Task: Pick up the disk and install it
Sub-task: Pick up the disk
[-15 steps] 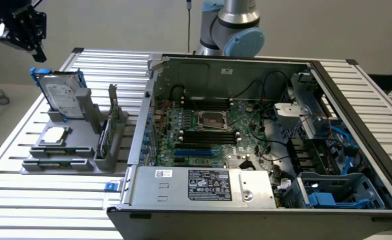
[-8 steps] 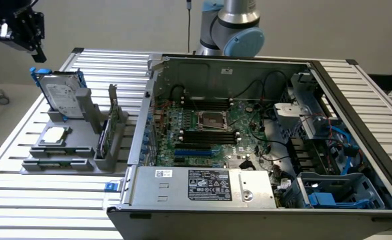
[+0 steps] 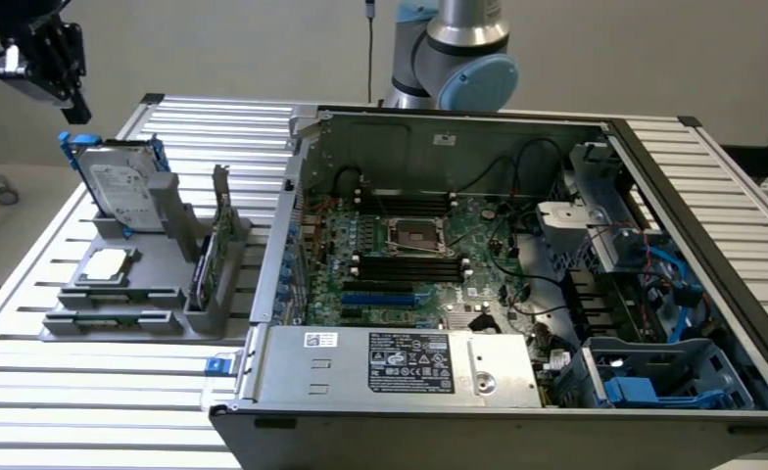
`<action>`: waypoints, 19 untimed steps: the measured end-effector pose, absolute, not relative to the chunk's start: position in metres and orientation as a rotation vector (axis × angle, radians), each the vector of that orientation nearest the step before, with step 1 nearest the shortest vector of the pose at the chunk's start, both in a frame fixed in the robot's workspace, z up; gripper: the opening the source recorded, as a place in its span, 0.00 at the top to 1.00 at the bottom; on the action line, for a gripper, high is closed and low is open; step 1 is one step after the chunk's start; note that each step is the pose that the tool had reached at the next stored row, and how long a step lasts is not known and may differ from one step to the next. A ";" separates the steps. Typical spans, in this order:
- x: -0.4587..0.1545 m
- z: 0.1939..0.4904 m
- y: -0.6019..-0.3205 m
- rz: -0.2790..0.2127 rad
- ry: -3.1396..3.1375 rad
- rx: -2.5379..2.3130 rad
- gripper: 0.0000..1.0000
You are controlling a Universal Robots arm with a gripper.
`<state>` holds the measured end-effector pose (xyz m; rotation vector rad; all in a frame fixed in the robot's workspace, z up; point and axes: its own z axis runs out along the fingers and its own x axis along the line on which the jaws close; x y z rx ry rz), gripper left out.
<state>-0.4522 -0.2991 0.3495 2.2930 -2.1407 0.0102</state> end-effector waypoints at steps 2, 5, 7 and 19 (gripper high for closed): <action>-0.452 0.350 -0.299 0.010 -2.141 2.293 0.76; -0.452 0.349 -0.299 0.010 -2.141 2.293 0.64; -0.452 0.348 -0.300 0.012 -2.140 2.292 0.52; -0.452 0.332 -0.305 0.026 -2.129 2.289 0.46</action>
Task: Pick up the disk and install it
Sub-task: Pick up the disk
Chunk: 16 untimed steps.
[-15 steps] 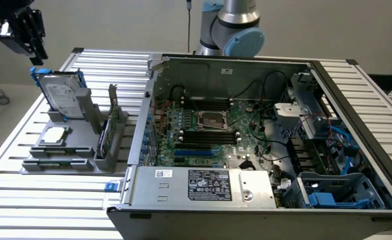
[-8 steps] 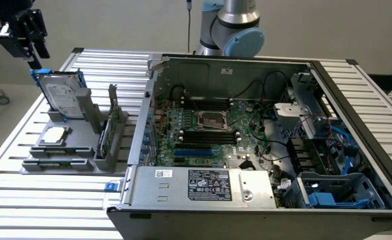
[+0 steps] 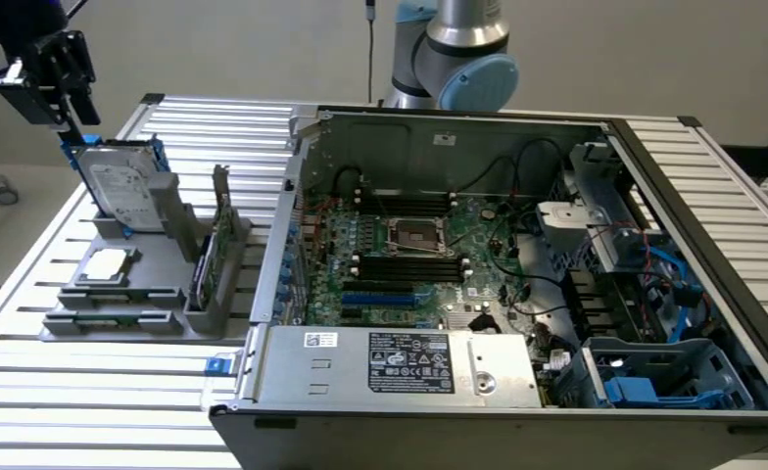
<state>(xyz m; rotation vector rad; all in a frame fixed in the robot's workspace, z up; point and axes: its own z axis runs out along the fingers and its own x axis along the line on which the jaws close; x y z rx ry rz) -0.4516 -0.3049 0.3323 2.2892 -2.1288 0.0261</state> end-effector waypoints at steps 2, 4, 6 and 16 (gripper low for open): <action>-0.452 0.330 -0.307 0.030 -2.127 2.288 0.46; -0.451 0.327 -0.308 0.031 -2.126 2.287 0.46; -0.451 0.324 -0.309 0.032 -2.125 2.287 0.46; -0.449 0.306 -0.312 0.035 -2.120 2.289 0.46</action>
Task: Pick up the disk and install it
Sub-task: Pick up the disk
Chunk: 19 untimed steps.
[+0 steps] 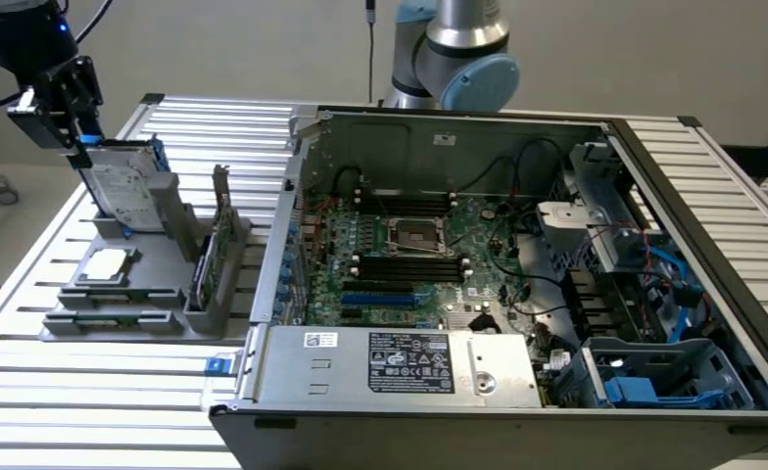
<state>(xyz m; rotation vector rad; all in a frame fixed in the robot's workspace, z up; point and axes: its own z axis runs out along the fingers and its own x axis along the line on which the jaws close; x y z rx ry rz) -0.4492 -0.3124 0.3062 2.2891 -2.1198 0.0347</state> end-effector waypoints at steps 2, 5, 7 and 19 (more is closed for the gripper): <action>-0.449 0.303 -0.313 0.035 -2.119 2.290 0.46; -0.449 0.297 -0.313 0.035 -2.119 2.290 0.46; -0.449 0.293 -0.313 0.035 -2.119 2.290 0.46; -0.448 0.288 -0.313 0.036 -2.119 2.291 0.46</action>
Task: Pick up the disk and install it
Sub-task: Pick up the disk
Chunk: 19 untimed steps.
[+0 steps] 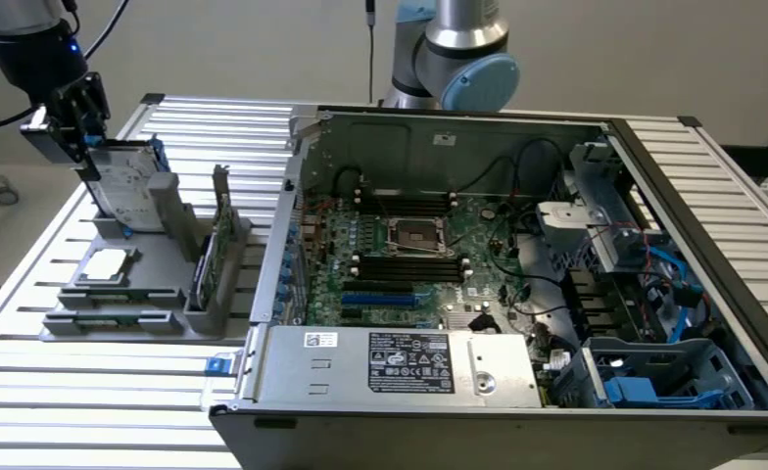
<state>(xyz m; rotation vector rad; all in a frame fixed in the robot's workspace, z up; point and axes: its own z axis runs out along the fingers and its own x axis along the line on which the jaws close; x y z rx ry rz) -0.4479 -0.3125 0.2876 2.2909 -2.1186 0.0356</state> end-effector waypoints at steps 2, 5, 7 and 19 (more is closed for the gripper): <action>-0.448 0.288 -0.312 0.036 -2.119 2.291 0.46; -0.448 0.288 -0.313 0.036 -2.118 2.291 0.48; -0.448 0.287 -0.313 0.036 -2.118 2.291 0.55; -0.448 0.287 -0.314 0.038 -2.116 2.288 0.68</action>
